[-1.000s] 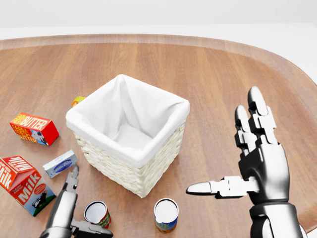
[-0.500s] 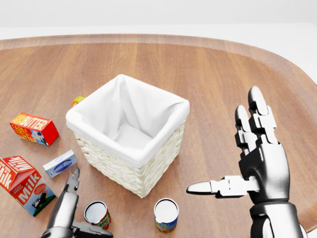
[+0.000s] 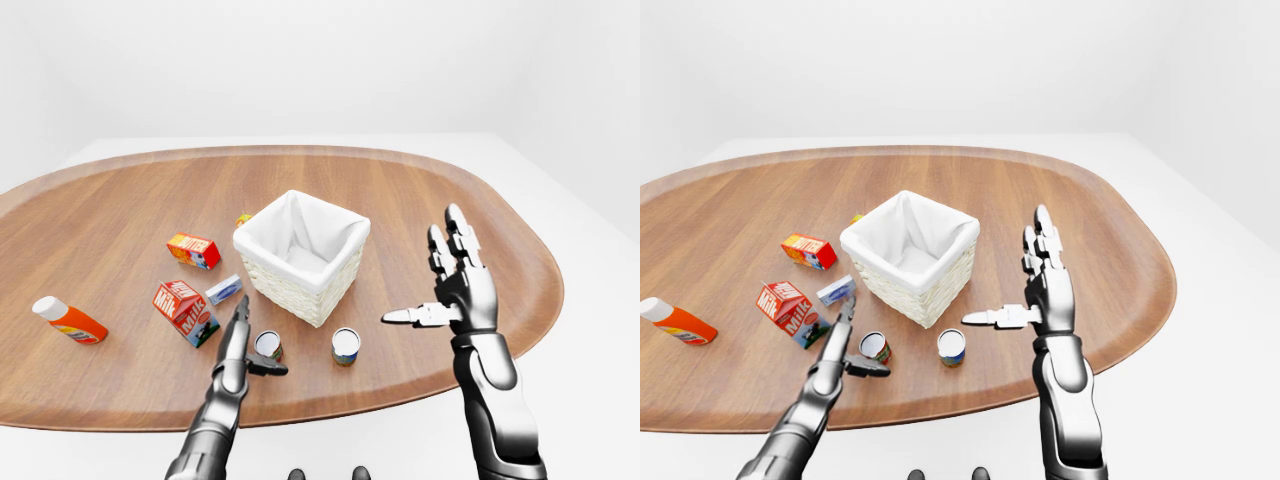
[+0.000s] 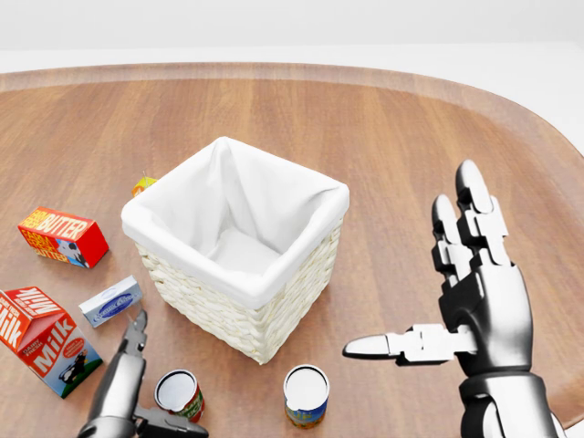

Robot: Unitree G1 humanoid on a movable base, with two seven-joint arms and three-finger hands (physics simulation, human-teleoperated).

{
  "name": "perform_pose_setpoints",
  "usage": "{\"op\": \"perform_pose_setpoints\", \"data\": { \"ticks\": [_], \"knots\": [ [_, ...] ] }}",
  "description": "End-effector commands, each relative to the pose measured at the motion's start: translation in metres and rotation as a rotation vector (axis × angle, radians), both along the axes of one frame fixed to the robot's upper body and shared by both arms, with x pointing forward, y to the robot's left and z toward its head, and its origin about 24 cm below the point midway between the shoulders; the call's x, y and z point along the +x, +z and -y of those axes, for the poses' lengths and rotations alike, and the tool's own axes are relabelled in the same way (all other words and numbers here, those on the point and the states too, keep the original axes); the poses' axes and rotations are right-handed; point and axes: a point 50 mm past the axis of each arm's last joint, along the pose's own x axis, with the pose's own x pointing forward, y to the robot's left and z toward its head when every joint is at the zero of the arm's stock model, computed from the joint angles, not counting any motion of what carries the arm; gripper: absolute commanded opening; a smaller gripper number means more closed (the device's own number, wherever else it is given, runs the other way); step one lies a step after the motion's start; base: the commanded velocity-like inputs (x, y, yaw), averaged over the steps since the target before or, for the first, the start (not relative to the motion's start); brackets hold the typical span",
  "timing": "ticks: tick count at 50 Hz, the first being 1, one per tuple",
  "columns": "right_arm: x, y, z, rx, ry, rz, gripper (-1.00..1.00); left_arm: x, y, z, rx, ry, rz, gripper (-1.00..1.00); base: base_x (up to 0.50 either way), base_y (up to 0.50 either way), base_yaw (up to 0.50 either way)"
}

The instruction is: Pick up the tomato sauce, and put it in the basket.

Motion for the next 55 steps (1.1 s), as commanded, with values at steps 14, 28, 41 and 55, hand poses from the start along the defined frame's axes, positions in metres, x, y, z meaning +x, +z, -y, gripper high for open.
{"op": "perform_pose_setpoints", "data": {
  "ticks": [14, 28, 41, 55],
  "knots": [
    [-0.001, 0.001, 0.000, 0.002, 0.000, 0.004, 1.00, 0.001, -0.003, 0.001, 0.011, 0.003, -0.014, 0.97, 0.00, 0.00, 0.00],
    [0.000, 0.002, 0.001, 0.002, -0.002, 0.008, 1.00, 0.000, -0.008, 0.000, 0.021, 0.009, -0.039, 0.97, 0.00, 0.00, 0.00],
    [0.000, 0.002, 0.001, 0.003, -0.002, 0.010, 1.00, -0.001, -0.013, -0.002, 0.034, 0.022, -0.067, 0.97, 0.00, 0.00, 0.00],
    [0.000, 0.000, 0.000, 0.004, 0.001, 0.002, 1.00, 0.001, -0.013, -0.003, 0.038, 0.031, -0.072, 0.97, 0.00, 0.00, 0.00]
  ]
}}
